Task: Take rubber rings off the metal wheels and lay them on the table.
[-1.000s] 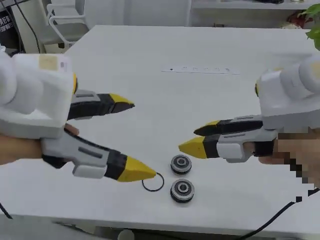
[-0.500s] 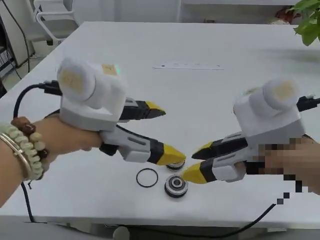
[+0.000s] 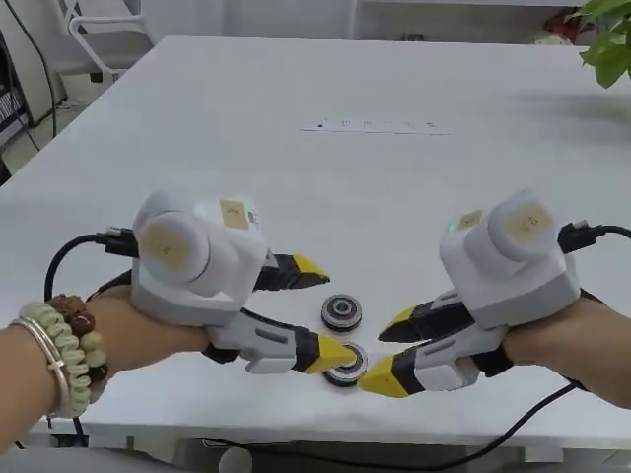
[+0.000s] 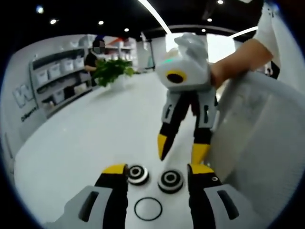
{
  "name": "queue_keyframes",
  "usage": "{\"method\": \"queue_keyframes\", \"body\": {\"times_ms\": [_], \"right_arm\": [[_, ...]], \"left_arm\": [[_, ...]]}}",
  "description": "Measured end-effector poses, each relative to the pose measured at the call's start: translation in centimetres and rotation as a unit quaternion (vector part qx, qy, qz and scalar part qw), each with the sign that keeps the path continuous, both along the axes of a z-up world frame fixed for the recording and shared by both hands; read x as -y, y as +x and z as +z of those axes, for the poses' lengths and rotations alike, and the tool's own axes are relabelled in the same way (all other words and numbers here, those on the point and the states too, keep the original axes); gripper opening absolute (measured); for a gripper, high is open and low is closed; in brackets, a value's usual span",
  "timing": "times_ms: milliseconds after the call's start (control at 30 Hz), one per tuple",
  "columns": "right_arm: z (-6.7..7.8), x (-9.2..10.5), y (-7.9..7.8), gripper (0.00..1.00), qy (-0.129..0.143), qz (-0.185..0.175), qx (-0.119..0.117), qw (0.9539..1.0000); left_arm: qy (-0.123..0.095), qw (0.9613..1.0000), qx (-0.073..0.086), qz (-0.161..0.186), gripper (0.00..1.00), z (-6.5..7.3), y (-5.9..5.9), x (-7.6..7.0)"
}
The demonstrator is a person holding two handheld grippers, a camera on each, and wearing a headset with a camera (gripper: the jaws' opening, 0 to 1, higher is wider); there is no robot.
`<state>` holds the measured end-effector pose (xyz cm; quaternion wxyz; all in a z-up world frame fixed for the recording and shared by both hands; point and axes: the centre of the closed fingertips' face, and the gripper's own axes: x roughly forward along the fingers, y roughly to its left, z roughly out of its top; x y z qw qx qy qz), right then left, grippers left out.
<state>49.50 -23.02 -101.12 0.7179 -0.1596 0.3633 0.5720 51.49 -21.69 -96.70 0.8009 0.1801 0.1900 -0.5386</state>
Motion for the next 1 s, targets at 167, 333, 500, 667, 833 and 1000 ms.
{"method": "queue_keyframes", "body": {"times_ms": [167,333,500,667,833,1000], "right_arm": [[-0.3,-0.7,-0.2,0.3,0.009,0.006,0.005,0.9999],[-1.0,-0.6,-0.3,0.28,0.001,0.012,0.006,0.9999],[-1.0,-0.9,-0.3,0.25,0.007,0.013,0.01,0.9998],[-1.4,-0.9,-0.5,0.24,-0.003,0.023,0.015,0.9996],[-1.4,-0.9,-0.3,0.25,-0.003,0.021,0.016,0.9996],[-1.4,-0.8,0.0,0.24,-0.001,0.017,0.019,0.9997]], "left_arm": [[0.001,1.0,-0.007,0.001,0.43,-0.7,-0.1,0.4],[0.004,0.9999,-0.016,-0.004,0.36,-1.5,-0.4,0.7],[0.023,0.9992,-0.023,-0.021,0.31,-2.6,-1.1,0.7],[0.029,0.999,-0.03,-0.017,0.29,-3.2,-1.0,0.4],[0.028,0.9988,-0.036,-0.016,0.21,-3.5,-1.0,0.4],[0.031,0.9985,-0.039,-0.024,0.16,-3.8,-1.4,0.5]]}}
